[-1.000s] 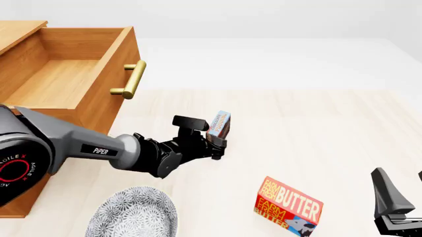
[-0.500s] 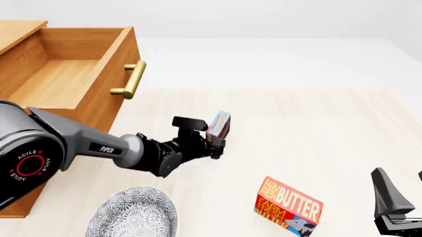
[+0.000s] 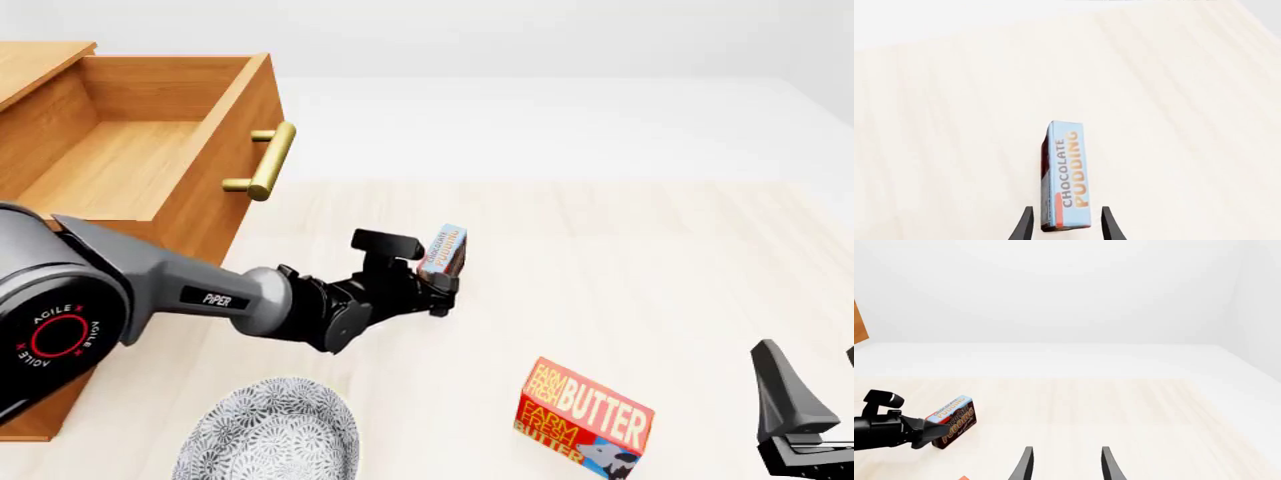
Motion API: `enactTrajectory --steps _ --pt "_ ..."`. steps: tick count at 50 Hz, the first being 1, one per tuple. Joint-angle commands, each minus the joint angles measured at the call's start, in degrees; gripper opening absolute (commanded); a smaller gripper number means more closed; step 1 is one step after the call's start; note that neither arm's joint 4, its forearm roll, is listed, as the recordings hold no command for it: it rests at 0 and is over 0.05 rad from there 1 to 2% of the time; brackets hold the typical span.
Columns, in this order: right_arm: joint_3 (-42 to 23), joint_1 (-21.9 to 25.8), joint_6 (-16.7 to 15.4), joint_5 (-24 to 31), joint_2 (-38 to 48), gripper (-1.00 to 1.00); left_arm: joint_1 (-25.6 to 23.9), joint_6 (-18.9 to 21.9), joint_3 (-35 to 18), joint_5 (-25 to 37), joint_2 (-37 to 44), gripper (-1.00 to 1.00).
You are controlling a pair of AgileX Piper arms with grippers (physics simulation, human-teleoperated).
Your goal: Put the chocolate pudding in the top drawer of the cabinet and close it.
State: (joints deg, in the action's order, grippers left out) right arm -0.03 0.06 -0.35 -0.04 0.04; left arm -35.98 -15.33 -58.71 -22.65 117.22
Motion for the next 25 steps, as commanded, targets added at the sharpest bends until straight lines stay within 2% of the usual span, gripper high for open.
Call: enactTrajectory --steps 1,7,8,20,21,25 --pt "0.0 0.0 -0.01 -0.01 0.0 1.0 -0.09 0.36 -0.31 0.12 -0.12 1.0" --pt "0.0 -0.01 0.0 -0.02 0.0 1.0 -0.09 0.46 -0.26 0.14 0.02 1.0" --pt "0.0 0.0 0.01 0.0 0.0 1.0 0.28 0.69 -0.57 0.42 0.15 -1.0" --pt "0.0 0.0 0.0 0.0 0.0 1.0 0.4 1.59 -0.96 0.91 -0.07 -1.0" --pt "0.0 0.0 -0.01 0.0 0.0 1.0 1.6 3.56 -1.93 1.75 -0.16 -1.0" --pt "0.0 0.01 -0.02 0.0 0.0 1.0 1.28 3.47 -1.88 2.19 -1.01 -1.0"
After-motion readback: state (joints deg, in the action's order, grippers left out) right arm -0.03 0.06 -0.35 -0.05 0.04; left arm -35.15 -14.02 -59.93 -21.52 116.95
